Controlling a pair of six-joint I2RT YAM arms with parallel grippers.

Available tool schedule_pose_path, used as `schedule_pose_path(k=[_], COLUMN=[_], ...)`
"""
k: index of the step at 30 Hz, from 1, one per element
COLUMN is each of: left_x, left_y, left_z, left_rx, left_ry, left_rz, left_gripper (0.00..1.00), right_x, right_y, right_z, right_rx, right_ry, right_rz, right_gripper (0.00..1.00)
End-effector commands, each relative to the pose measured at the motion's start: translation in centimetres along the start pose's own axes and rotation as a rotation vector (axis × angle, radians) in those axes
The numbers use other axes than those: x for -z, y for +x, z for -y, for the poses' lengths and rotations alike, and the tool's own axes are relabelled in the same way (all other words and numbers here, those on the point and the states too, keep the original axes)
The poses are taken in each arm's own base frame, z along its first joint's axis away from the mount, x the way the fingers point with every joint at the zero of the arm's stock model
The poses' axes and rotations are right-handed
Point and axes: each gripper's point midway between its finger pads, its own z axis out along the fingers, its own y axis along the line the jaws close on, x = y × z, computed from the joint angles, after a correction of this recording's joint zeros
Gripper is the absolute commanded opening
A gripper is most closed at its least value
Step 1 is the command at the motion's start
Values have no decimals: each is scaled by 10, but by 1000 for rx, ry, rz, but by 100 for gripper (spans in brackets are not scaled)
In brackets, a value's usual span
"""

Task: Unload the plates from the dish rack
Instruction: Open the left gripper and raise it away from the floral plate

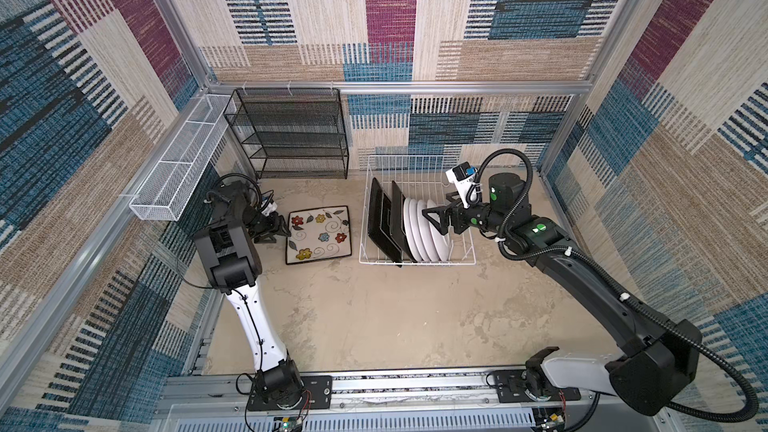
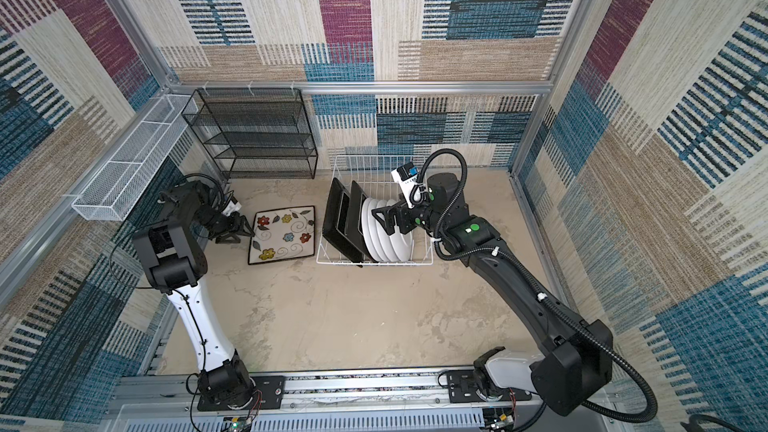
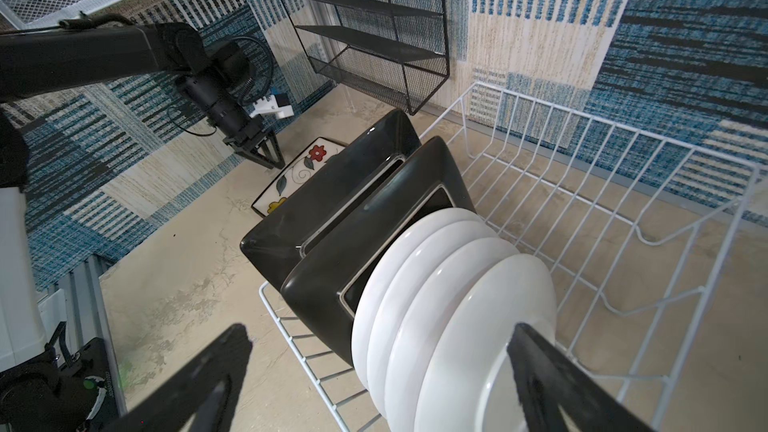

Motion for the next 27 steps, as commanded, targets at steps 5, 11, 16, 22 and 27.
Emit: schedule_pose_path(k=[5, 11, 16, 22, 27], left_x=[63, 118, 161, 214, 228], left_y=[-14, -5, 15, 32, 57], left_z=[42, 93, 142, 205, 244], left_rx=[-29, -88, -143, -252, -309], left_ry=[-2, 16, 44, 127, 187], left_rz=[222, 369, 507, 705, 733], left_gripper=[71, 72, 74, 78, 79], right_x=[17, 33, 36, 40, 45], right_y=[-8, -12, -8, -7, -7], right_z=[9, 8, 3, -11, -15], right_rx=[13, 51, 20, 25, 16], right_ry=[90, 121, 95, 26, 13], right_rz=[49, 46, 28, 38, 46], right_gripper=[99, 99, 99, 99, 99])
